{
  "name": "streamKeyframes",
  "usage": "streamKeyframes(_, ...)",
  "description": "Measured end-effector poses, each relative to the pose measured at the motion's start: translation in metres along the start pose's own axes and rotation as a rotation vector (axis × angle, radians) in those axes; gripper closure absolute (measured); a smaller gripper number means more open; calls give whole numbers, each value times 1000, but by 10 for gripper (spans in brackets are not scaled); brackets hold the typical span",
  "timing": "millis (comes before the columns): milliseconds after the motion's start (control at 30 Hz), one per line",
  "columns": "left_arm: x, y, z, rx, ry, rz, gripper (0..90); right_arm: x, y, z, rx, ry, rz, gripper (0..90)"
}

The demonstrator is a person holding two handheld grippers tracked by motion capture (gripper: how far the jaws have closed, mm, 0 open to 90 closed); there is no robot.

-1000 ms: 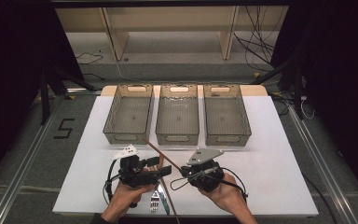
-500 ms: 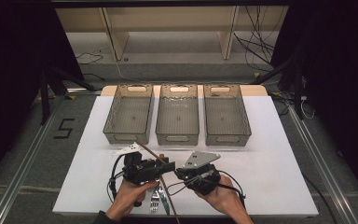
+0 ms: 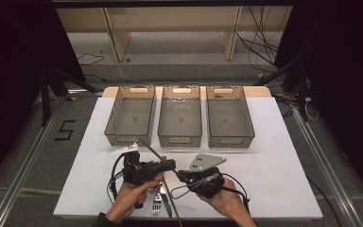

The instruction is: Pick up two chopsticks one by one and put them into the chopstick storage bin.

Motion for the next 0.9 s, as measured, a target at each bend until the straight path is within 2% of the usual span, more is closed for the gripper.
streamKeyframes(33, 3, 1, -1, -11, -26, -14, 835, 0, 0, 0, 2, -4, -5, 842)
streamKeyframes(133, 7, 3, -3, -19, -38, -10, 840, 2, 2, 0, 13, -16, -16, 761)
streamKeyframes(233, 9, 6, -8, -28, -69, -48, 840, 4, 11, 2, 47, -23, -10, 591)
streamKeyframes(300, 7, 11, -13, -31, -84, -67, 841, 5, 16, 4, 63, -29, -9, 527)
streamKeyframes(333, 7, 13, -15, -26, -82, -74, 841, 5, 16, 4, 63, -29, -9, 527)
streamKeyframes(467, 2, 24, -31, -22, -110, -130, 839, 9, 20, 13, 78, -47, 18, 405)
streamKeyframes(600, -4, 34, -50, -20, -117, -174, 838, 10, 21, 20, 70, -71, 37, 337)
streamKeyframes(667, -8, 41, -61, -21, -124, -198, 839, 11, 21, 25, 61, -88, 63, 302)
streamKeyframes(900, -22, 63, -105, 9, -93, -232, 839, 14, 19, 41, 34, -128, 73, 259)
Point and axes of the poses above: each handheld gripper's, and its own axes: y roughly backward along the jaws, z roughly out of its underside, x roughly to its right, the point moved 1 cm from there along -y, roughly forward along the jaws, and after that the axes turned 4 degrees about z, right-handed, at the moved point
